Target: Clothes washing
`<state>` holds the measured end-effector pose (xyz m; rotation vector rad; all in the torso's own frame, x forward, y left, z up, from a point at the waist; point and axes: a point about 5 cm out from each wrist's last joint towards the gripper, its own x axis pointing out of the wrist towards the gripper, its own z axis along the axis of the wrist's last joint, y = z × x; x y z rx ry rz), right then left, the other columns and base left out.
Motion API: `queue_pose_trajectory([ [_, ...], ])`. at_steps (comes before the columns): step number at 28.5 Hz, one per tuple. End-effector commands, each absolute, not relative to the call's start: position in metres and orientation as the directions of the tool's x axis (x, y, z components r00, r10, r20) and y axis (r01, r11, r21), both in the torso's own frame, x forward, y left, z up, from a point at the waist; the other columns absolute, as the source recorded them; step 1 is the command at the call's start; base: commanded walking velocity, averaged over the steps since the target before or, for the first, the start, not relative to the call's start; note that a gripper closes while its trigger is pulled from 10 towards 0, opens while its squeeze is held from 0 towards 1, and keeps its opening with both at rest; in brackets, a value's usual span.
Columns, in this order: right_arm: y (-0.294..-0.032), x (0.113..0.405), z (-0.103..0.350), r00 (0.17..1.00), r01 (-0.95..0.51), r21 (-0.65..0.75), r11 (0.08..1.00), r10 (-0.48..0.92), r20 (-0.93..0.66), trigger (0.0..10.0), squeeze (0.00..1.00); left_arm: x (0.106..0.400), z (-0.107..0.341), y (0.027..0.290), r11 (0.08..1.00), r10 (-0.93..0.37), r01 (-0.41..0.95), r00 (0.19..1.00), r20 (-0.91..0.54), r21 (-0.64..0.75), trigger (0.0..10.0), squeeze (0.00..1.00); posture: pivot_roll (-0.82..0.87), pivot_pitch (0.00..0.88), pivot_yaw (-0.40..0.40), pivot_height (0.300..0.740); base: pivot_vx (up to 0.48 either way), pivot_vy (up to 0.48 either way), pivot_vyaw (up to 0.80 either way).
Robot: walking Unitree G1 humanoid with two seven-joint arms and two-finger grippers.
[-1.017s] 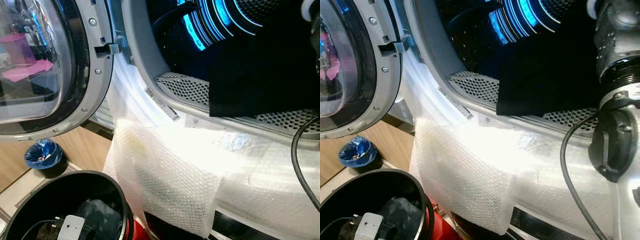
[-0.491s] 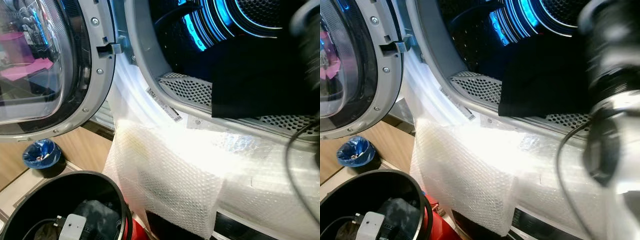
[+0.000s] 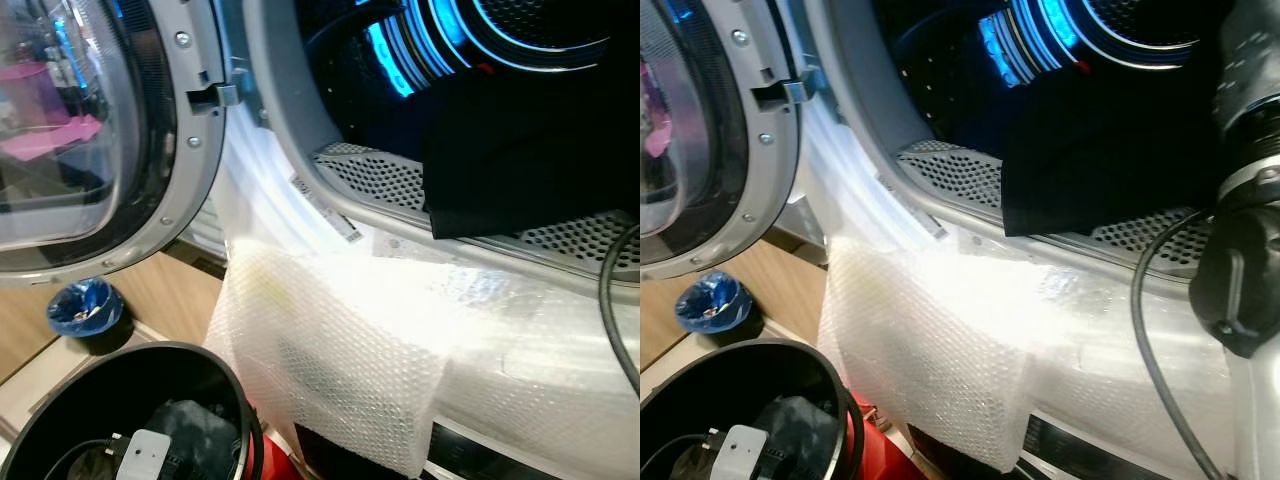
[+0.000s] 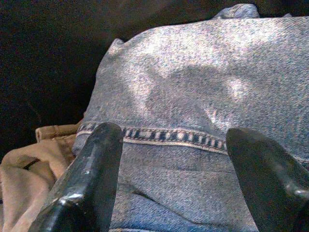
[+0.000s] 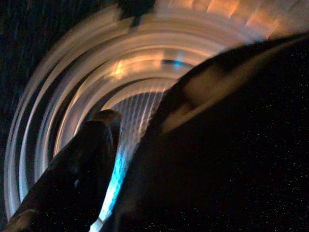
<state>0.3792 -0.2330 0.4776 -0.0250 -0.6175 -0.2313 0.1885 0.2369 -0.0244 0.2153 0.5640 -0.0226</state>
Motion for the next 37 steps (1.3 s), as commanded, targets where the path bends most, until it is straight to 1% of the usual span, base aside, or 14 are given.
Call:
queue_pose_trajectory([
  [1, -0.224, 0.407, 0.414, 0.936, 0.151, -0.020, 0.988, -0.137, 0.326, 10.0, 1.00, 0.177, -0.034, 0.236, 0.978, 0.035, 0.093, 0.814, -0.580, 0.189, 10.0, 0.00, 0.03, 0.074, 0.054, 0.740, 0.000, 0.000, 0.00],
  [4, -0.210, 0.416, 0.391, 0.968, 0.074, -0.089, 0.993, -0.050, 0.246, 10.0, 1.00, 0.177, -0.035, 0.235, 0.977, 0.029, 0.101, 0.807, -0.590, 0.186, 10.0, 0.00, 0.03, 0.076, 0.057, 0.740, 0.000, 0.000, 0.00],
  [8, -0.217, 0.397, 0.449, 0.875, 0.096, 0.040, 0.995, -0.104, 0.473, 10.0, 1.00, 0.178, -0.034, 0.236, 0.977, 0.027, 0.103, 0.809, -0.587, 0.187, 10.0, 0.00, 0.03, 0.077, 0.056, 0.740, 0.000, 0.000, 0.00],
  [10, -0.241, 0.354, 0.515, 0.650, 0.170, 0.170, 0.971, -0.240, 0.721, 10.0, 1.00, 0.180, -0.032, 0.237, 0.977, 0.038, 0.090, 0.817, -0.575, 0.193, 10.0, 0.00, 0.03, 0.079, 0.052, 0.740, 0.000, 0.000, 0.00],
  [12, -0.245, 0.349, 0.520, 0.629, 0.174, 0.183, 0.967, -0.253, 0.735, 10.0, 1.00, 0.180, -0.032, 0.237, 0.977, 0.040, 0.089, 0.818, -0.574, 0.194, 10.0, 0.00, 0.03, 0.079, 0.052, 0.740, 0.000, 0.000, 0.00],
  [14, -0.244, 0.355, 0.513, 0.667, 0.149, 0.190, 0.970, -0.241, 0.705, 10.0, 1.00, 0.180, -0.032, 0.237, 0.977, 0.039, 0.089, 0.818, -0.574, 0.193, 10.0, 0.00, 0.03, 0.079, 0.054, 0.740, 0.000, 0.000, 0.00],
  [20, -0.208, 0.418, 0.382, 0.966, 0.047, -0.008, 0.999, -0.044, 0.256, 10.0, 1.00, 0.179, -0.036, 0.232, 0.975, 0.013, 0.122, 0.803, -0.596, 0.185, 10.0, 0.00, 0.03, 0.077, 0.061, 0.740, 0.000, 0.000, 0.00],
  [22, -0.206, 0.418, 0.385, 0.962, 0.038, 0.005, 0.999, -0.037, 0.269, 10.0, 1.00, 0.179, -0.036, 0.232, 0.975, 0.013, 0.122, 0.803, -0.595, 0.185, 10.0, 0.00, 0.03, 0.077, 0.061, 0.740, 0.000, 0.000, 0.00],
  [26, -0.236, 0.368, 0.495, 0.726, 0.083, 0.175, 0.981, -0.179, 0.664, 10.0, 1.00, 0.181, -0.033, 0.236, 0.977, 0.032, 0.098, 0.812, -0.582, 0.190, 10.0, 0.00, 0.03, 0.077, 0.061, 0.740, 0.000, 0.000, 0.00],
  [29, -0.242, 0.364, 0.500, 0.727, 0.084, 0.187, 0.979, -0.189, 0.661, 10.0, 1.00, 0.181, -0.033, 0.236, 0.977, 0.031, 0.099, 0.812, -0.583, 0.189, 10.0, 0.00, 0.03, 0.077, 0.061, 0.740, 0.000, 0.000, 0.00],
  [30, -0.237, 0.371, 0.489, 0.761, 0.077, 0.148, 0.986, -0.154, 0.630, 10.0, 0.53, 0.181, -0.034, 0.235, 0.977, 0.025, 0.105, 0.811, -0.585, 0.188, 10.0, 0.00, 0.02, 0.079, 0.051, 0.740, 0.000, 0.000, 0.00],
  [31, -0.237, 0.371, 0.489, 0.761, 0.077, 0.148, 0.986, -0.154, 0.630, 10.0, 0.53, 0.181, -0.034, 0.235, 0.977, 0.025, 0.105, 0.811, -0.585, 0.188, 10.0, 0.00, 0.02, 0.079, 0.051, 0.740, 0.000, 0.000, 0.00],
  [32, -0.227, 0.386, 0.463, 0.832, 0.035, 0.076, 0.996, -0.071, 0.550, 10.0, 0.00, 0.181, -0.035, 0.233, 0.976, 0.018, 0.113, 0.809, -0.587, 0.185, 10.0, 0.00, 0.03, 0.081, 0.051, 0.740, 0.000, 0.000, 0.00],
  [37, -0.220, 0.397, 0.437, 0.868, -0.063, 0.103, 0.993, 0.004, 0.496, 10.0, 0.00, 0.180, -0.036, 0.232, 0.976, 0.015, 0.115, 0.807, -0.590, 0.182, 10.0, 0.00, 0.03, 0.083, 0.050, 0.740, 0.000, 0.000, 0.00],
])
